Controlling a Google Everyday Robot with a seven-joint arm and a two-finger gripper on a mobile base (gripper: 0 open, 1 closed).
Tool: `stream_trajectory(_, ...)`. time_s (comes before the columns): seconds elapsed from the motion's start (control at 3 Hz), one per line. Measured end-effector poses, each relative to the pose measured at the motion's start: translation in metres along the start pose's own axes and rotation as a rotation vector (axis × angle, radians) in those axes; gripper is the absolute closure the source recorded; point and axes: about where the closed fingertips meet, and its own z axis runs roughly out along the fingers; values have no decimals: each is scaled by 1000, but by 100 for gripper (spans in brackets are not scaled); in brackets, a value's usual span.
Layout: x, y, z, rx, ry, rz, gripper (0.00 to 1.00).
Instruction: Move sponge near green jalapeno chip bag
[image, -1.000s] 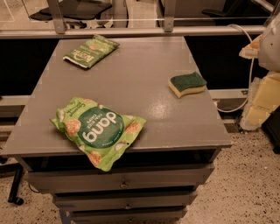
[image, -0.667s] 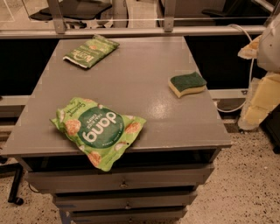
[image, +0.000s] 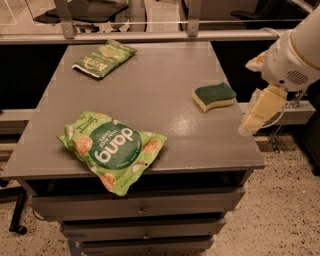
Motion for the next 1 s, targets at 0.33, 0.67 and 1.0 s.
stream_trajectory(0.33, -13, -37, 29, 29, -88, 15, 0)
stream_trajectory(0.67, -19, -67, 61, 54, -134, 31, 0)
stream_trajectory(1.0, -9, -103, 88, 106, -146, 59, 0)
